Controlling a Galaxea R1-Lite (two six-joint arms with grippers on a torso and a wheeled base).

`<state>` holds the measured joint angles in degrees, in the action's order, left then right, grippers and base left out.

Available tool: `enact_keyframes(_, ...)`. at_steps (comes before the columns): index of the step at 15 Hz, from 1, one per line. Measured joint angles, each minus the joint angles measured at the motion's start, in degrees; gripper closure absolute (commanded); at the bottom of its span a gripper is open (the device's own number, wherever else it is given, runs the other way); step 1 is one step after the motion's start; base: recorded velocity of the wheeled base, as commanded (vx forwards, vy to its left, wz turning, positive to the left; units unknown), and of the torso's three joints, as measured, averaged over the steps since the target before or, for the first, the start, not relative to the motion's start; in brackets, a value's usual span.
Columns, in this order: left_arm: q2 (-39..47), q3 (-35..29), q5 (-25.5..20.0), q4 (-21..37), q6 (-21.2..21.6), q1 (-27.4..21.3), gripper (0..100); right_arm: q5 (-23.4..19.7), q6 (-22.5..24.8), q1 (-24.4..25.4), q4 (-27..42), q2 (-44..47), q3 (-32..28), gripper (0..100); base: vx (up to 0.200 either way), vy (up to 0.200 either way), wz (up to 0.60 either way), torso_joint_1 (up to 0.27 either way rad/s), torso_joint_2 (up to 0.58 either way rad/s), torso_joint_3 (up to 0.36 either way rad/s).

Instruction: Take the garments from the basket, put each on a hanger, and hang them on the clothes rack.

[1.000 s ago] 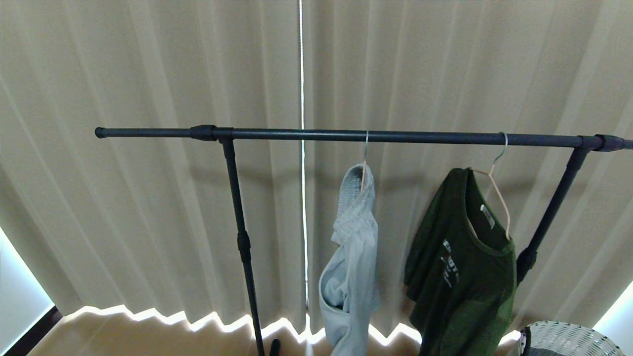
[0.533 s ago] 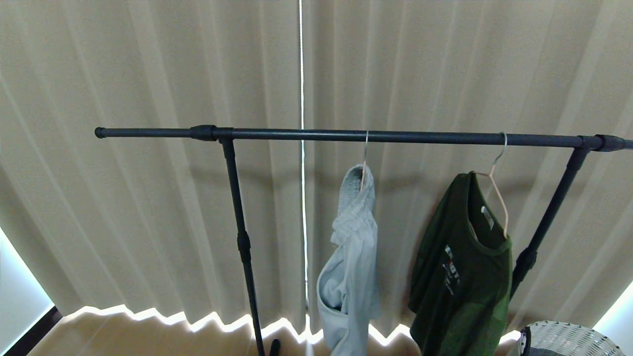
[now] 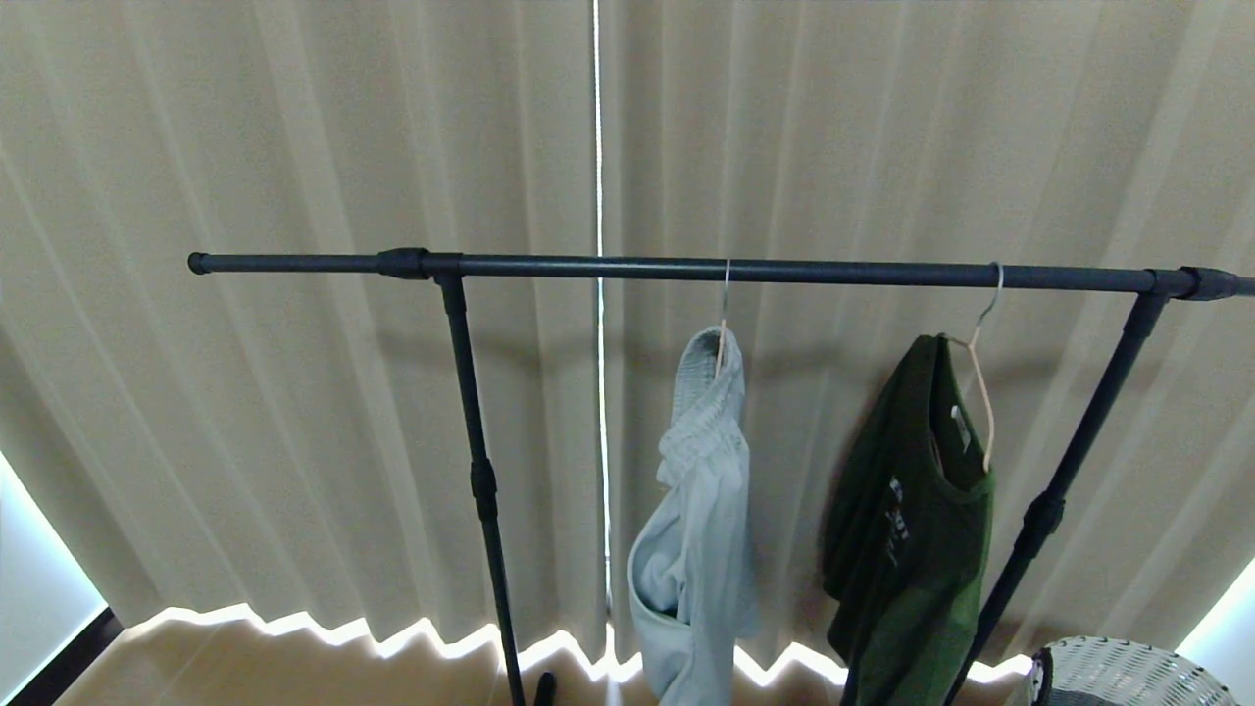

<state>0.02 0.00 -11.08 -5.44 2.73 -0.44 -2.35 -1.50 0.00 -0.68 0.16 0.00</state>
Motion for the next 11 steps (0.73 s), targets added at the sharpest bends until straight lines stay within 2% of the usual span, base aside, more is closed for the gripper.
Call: enact_keyframes(11, 0.0, 0.0, 0.0, 0.0, 0.0, 0.0, 0, 2.0, -1.4, 0.0, 0.0, 0.0, 0.0, 0, 0.000, 0.000, 0.00, 0.000, 0.00, 0.000)
